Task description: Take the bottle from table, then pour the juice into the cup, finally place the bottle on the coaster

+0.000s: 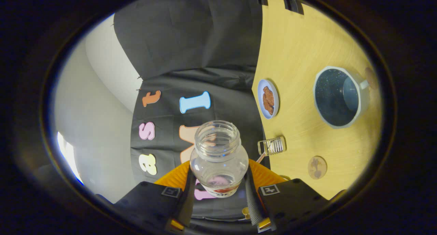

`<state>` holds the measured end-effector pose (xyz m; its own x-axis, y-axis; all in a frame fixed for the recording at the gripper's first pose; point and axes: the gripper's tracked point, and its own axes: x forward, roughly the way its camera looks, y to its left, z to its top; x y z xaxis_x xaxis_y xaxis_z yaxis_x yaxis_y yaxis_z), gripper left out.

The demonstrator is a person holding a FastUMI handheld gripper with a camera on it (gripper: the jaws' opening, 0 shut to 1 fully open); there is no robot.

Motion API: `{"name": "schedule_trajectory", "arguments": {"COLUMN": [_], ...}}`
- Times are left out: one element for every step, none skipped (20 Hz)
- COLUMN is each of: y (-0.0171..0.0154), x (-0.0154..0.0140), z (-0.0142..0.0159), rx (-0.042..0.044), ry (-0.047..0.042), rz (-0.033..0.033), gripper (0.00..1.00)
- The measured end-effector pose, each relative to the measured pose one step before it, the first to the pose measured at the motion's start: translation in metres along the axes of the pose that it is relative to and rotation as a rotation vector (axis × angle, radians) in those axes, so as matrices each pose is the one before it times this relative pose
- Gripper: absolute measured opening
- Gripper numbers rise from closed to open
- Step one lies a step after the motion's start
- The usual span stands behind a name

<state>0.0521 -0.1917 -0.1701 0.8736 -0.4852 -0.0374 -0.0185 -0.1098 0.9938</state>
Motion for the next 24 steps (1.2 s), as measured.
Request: {"name": "schedule_trajectory", "arguments": {"y": [-0.00029,0.00010,0.00241,0.00040,-0.00003,0.00118,-0.00033,-0.00034,-0.00029,0.00012,-0.00004,0.00031,0.00004,0.00024,0.00036,0.00107,0.00097,0.00053,-0.00005,-0.00031,-0.00106,0.00078,-0.00020,0.00101], "x": [0.00058,0.00134,0.00105,0.00111,0.00126,-0.00011,0.00113,0.00068,-0.00012,-0.00013,0.00098,0.00078,0.00073,-0.00042,-0.00029,0.00029,0.00043,0.00098,0.00051,0.00110,0.00096,0.00048,0.00057,0.00031], "z": [0.00050,-0.00018,-0.00029,-0.00012,0.00115,0.00043,0.00106,0.00020,0.00025,0.00019,0.00054,-0.00019,0.00013,-0.00108,-0.00035,-0.00112,0.00098,-0.00046,-0.00105,-0.00167,-0.00086,-0.00002,0.00063,-0.00046], "rx": [0.00353,0.00405,0.00477,0.00472,0.00431,0.00389,0.00244,0.00422,0.00551,0.00615,0.00581,0.00437,0.00318,0.00357,0.00413,0.00519,0.00645,0.00891,0.00842,0.00272,0.00211,0.00309,0.00376,0.00442], "ry": [-0.00304,-0.00193,-0.00131,-0.00281,-0.00288,-0.00368,-0.00276,-0.00413,-0.00350,-0.00501,-0.00386,-0.00154,-0.00174,-0.00072,-0.00150,-0.00383,-0.00430,-0.00295,0.00159,0.00018,-0.00060,-0.00049,-0.00218,-0.00429], "rz": [-0.00064,0.00086,0.00205,0.00164,0.00189,0.00318,0.00058,0.00068,0.00102,0.00076,0.00117,0.00123,0.00077,0.00150,0.00063,0.00217,0.00311,0.00392,0.00160,-0.00062,-0.00089,0.00061,-0.00044,0.00172], "gripper": [0.69,0.69,0.69,0.69,0.69,0.69,0.69,0.69,0.69,0.69,0.69,0.69,0.69,0.69,0.69,0.69,0.69,0.69,0.69,0.69,0.69,0.69,0.69,0.69]}}
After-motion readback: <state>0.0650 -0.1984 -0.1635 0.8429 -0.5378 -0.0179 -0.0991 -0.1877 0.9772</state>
